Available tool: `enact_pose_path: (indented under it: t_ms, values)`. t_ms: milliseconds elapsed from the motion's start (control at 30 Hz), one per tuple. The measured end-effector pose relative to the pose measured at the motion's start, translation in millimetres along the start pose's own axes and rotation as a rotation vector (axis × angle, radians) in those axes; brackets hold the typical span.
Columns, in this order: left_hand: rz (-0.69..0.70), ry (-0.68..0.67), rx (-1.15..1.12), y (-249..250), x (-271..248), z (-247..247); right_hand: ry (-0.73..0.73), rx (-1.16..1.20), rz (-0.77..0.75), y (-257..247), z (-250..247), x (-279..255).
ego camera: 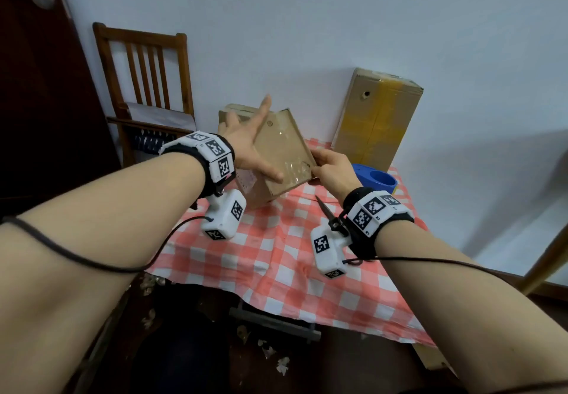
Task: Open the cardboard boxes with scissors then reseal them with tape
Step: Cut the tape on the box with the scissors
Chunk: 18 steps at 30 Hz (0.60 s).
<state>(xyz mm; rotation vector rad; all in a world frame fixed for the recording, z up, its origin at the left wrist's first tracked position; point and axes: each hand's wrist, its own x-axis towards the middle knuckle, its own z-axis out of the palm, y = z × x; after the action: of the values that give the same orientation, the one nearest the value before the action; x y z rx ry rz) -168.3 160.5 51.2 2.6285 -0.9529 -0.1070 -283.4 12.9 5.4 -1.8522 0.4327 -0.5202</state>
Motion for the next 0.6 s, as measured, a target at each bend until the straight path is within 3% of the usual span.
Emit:
enact_pose_path:
  t_ms: [167, 267, 400, 600]
  values:
    - [-0.003, 0.011, 0.13, 10, -3, -25, -0.031, 0.006, 0.01, 0, -1, -4]
    - [0.023, 0.008, 0.189, 17, -3, -25, -0.055, -0.033, -0.066, 1, 0, -8]
    - [0.151, -0.118, 0.285, 22, 2, -24, -0.019, -0.216, -0.166, 5, -2, -5]
    - [0.211, -0.132, 0.303, 26, 9, -20, 0.003, -0.682, -0.332, 5, -11, -2]
